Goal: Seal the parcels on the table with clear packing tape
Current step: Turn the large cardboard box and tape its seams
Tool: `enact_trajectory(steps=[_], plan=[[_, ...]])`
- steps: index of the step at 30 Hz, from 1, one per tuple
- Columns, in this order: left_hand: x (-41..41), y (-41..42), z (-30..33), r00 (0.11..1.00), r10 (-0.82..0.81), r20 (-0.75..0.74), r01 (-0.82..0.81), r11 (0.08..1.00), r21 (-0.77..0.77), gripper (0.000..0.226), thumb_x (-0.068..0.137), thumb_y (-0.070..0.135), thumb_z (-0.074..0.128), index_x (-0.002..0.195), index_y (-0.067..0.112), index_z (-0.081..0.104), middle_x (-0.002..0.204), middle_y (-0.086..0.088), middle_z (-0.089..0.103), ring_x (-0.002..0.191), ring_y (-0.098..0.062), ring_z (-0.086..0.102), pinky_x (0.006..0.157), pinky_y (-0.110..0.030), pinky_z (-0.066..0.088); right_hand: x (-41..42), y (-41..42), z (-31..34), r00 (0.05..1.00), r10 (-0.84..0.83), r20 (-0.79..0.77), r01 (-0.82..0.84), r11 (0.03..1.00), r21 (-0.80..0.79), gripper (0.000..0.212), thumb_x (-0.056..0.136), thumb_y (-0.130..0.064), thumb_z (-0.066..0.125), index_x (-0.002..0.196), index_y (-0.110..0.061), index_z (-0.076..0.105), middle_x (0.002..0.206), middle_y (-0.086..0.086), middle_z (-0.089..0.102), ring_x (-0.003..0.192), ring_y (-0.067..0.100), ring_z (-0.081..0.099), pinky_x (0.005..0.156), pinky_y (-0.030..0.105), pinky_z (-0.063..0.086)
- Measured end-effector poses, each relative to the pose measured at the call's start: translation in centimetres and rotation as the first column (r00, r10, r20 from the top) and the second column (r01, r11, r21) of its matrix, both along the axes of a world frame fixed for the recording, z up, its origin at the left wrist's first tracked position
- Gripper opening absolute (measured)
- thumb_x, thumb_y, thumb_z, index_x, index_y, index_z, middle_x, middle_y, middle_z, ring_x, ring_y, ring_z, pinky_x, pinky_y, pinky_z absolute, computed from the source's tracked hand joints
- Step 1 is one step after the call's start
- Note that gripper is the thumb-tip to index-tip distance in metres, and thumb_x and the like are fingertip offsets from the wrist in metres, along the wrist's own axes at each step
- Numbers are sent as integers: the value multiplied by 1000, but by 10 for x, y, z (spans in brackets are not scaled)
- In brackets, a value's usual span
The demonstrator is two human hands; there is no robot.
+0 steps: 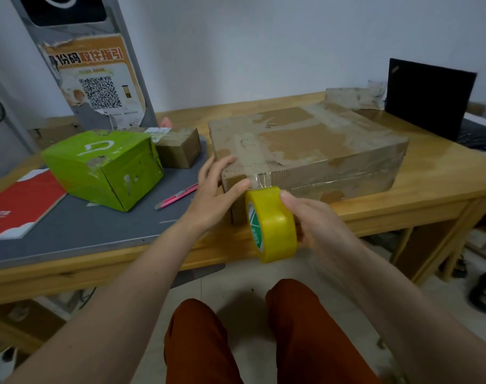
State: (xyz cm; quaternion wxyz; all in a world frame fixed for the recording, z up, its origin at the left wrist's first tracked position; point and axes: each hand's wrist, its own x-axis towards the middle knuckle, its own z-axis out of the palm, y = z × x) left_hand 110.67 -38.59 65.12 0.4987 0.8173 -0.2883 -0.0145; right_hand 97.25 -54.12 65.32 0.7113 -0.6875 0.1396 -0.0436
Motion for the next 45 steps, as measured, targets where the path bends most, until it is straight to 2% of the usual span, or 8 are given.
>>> enact_trajectory(steps=[4, 10, 17, 23, 31, 36, 40, 45], plan=[[-7, -10, -12, 980, 16, -199, -62, 972, -227, 87, 84, 50, 64, 155, 36, 16, 157, 9, 26, 131, -2, 31, 103, -21, 32, 10, -15, -11, 955, -295, 23, 294, 955, 30, 45, 93, -42, 60, 118, -5, 57, 111, 12, 67, 97, 24, 68, 81, 34, 57], [-2, -23, -31, 927, 36, -374, -147, 951, -273, 95, 78, 68, 65, 155, 35, 21, 150, 11, 43, 132, -11, 44, 106, -29, 35, 33, -100, -23, 579, -814, 47, 810, 569, -142, 85, 83, -38, 72, 148, -12, 23, 151, 8, 26, 138, 29, 32, 111, 47, 36], [-2, -41, -32, 923, 44, -383, -158, 949, -273, 103, 67, 86, 49, 155, 46, 12, 156, 18, 31, 143, -13, 30, 116, -38, 26, 54, -160, -32, 807, -587, 67, 590, 797, -124, 92, 76, -64, 69, 147, -17, 35, 149, 3, 39, 135, 23, 40, 108, 40, 37], [8, -52, -15, 942, 146, -302, -235, 930, -282, 117, 60, 88, 56, 153, 50, -2, 164, 20, 5, 151, -13, 12, 122, -52, 20, 90, -176, 2, 692, -719, 63, 719, 679, -150, 91, 86, -50, 66, 152, -7, 21, 158, 10, 20, 146, 28, 18, 116, 44, 23], [-2, -62, -32, 949, 131, -285, -215, 934, -285, 121, 60, 89, 62, 157, 39, 10, 158, 13, 32, 144, -11, 33, 121, -43, 26, 99, -214, -14, 776, -630, 28, 630, 776, -25, 104, 63, -84, 48, 146, -23, 37, 147, 2, 42, 132, 29, 43, 108, 52, 37], [0, -65, -27, 937, 257, -235, -319, 905, -282, 115, 65, 93, 48, 156, 43, -1, 165, 16, 11, 151, -9, 14, 124, -46, 16, 95, -228, -13, 822, -557, 121, 565, 824, -50, 98, 59, -80, 57, 143, -31, 42, 146, -6, 43, 131, 21, 44, 107, 48, 39], [-1, -67, -4, 939, 327, -105, -343, 884, -318, 85, 84, 75, 39, 152, 46, -3, 165, 14, -3, 152, -9, -1, 125, -49, 8, 96, -222, 37, 787, -572, 232, 598, 799, -58, 84, 61, -67, 67, 136, -36, 48, 142, -6, 44, 128, 24, 46, 101, 52, 46], [-6, -61, 38, 931, 361, 51, -280, 799, -533, 48, 93, 53, 52, 135, 51, 30, 152, 7, 35, 139, -14, 39, 114, -51, 34, 101, -203, 91, 700, -615, 362, 691, 711, -128, 67, 85, -51, 64, 143, -29, 41, 145, 0, 35, 137, 22, 24, 112, 39, 32]])
